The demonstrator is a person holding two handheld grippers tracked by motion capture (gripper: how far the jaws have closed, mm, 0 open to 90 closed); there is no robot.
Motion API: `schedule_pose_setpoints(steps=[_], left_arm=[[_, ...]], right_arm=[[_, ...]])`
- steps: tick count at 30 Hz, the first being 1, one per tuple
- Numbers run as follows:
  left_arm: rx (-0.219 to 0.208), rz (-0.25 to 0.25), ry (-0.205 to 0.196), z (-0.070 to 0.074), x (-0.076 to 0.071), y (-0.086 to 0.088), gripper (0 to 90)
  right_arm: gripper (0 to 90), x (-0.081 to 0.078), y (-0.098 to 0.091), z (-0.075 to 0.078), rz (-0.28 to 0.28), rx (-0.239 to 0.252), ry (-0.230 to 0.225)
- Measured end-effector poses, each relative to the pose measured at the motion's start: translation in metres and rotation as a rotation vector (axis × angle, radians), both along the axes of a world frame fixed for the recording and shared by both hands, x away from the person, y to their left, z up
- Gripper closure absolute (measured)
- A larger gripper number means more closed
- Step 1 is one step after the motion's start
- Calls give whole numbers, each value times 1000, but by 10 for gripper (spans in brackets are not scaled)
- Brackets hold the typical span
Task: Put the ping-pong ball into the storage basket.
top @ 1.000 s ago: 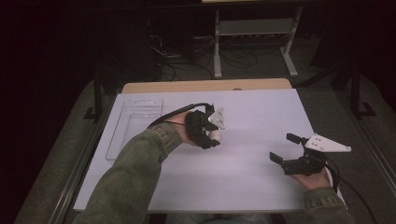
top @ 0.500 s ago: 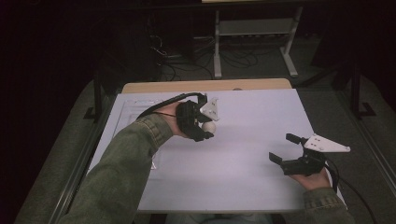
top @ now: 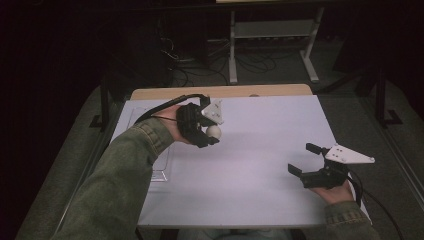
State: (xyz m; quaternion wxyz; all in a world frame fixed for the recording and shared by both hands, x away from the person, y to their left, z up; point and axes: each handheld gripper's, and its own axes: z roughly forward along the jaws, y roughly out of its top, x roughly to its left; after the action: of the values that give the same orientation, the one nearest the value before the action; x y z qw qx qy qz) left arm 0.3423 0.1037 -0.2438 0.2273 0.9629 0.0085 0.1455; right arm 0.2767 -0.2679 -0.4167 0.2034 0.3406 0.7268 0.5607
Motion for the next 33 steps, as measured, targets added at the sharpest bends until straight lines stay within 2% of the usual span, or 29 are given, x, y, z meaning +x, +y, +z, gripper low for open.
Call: schedule_pose_setpoints(steps=[10,16,19,33], left_arm=[[17,25,5,0,1,16,504],[28,59,1,3,2,33,504],[27,76,-7,4,2,40,504],[35,121,6,7,3,65,505]], right_arm=[[0,0,0,1,0,-1,-7],[0,-1,0,1,0,-5,-2],[0,-1,0,1,0,-7,-2],[0,-2,0,1,-7,-15,-10]])
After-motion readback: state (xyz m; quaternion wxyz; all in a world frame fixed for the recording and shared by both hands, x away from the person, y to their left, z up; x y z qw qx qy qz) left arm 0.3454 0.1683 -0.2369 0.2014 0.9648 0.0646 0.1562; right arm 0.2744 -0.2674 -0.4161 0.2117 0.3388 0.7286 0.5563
